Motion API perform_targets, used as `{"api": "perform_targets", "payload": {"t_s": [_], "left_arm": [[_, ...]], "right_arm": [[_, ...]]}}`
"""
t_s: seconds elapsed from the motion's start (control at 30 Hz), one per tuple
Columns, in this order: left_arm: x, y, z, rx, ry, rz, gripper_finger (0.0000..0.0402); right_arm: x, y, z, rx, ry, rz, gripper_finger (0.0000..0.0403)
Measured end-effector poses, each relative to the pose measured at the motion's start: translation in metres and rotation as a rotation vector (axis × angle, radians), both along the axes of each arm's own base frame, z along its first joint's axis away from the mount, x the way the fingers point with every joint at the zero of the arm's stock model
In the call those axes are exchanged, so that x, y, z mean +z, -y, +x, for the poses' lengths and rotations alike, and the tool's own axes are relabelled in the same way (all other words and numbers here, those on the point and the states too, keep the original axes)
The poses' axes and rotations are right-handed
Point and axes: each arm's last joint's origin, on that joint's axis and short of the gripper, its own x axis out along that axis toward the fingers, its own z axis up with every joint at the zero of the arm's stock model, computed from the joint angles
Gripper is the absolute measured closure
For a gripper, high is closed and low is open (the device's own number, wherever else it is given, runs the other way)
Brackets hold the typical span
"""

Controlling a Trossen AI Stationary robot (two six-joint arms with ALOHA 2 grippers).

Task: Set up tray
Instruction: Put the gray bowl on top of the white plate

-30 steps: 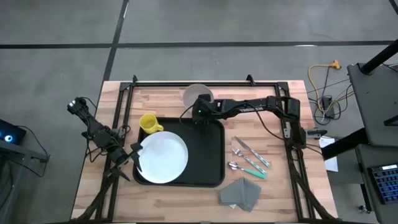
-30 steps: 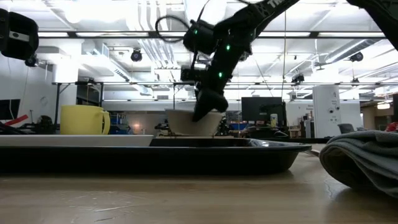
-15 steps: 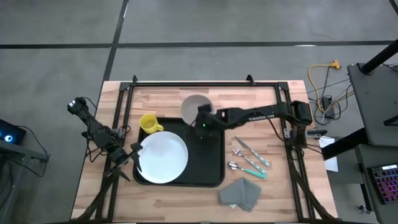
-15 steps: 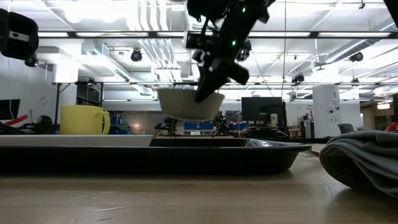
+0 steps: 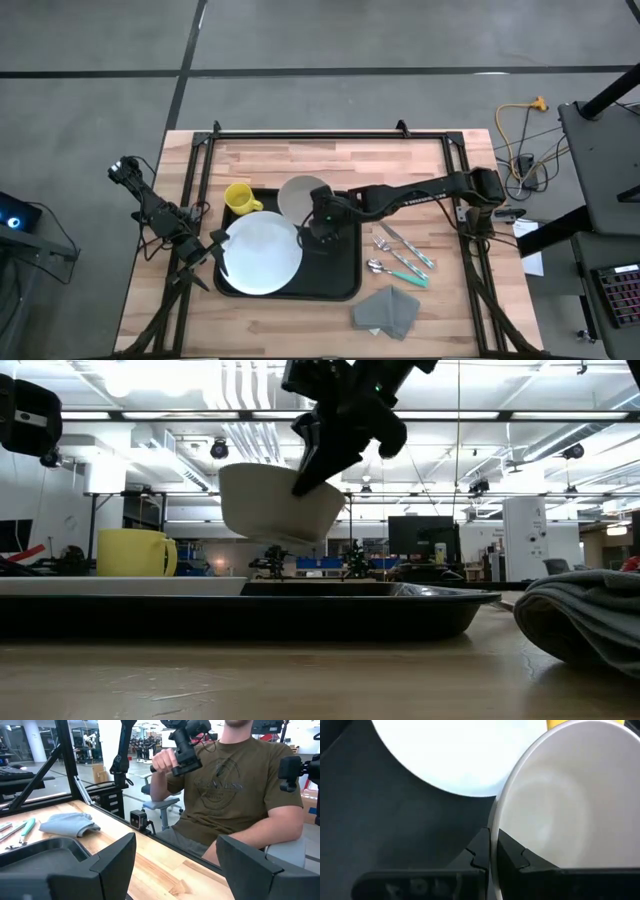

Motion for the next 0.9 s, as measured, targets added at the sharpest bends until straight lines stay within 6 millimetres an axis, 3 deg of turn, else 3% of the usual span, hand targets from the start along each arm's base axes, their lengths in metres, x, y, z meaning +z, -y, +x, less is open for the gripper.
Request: {"api": "perform_targets", "payload": {"t_s": [0.43, 0.9], "left_arm": [[0.000, 0.000, 0.000, 0.000, 0.000, 0.000, 0.0147], [0.000, 0.000, 0.000, 0.000, 0.000, 0.000, 0.0147]], "right_arm": [[-0.004, -0.013, 0.007, 0.042, 0.038, -0.004, 0.0394], [-0.014, -0.039, 0.048, 0.159, 0.046, -0.020, 0.0395]]}}
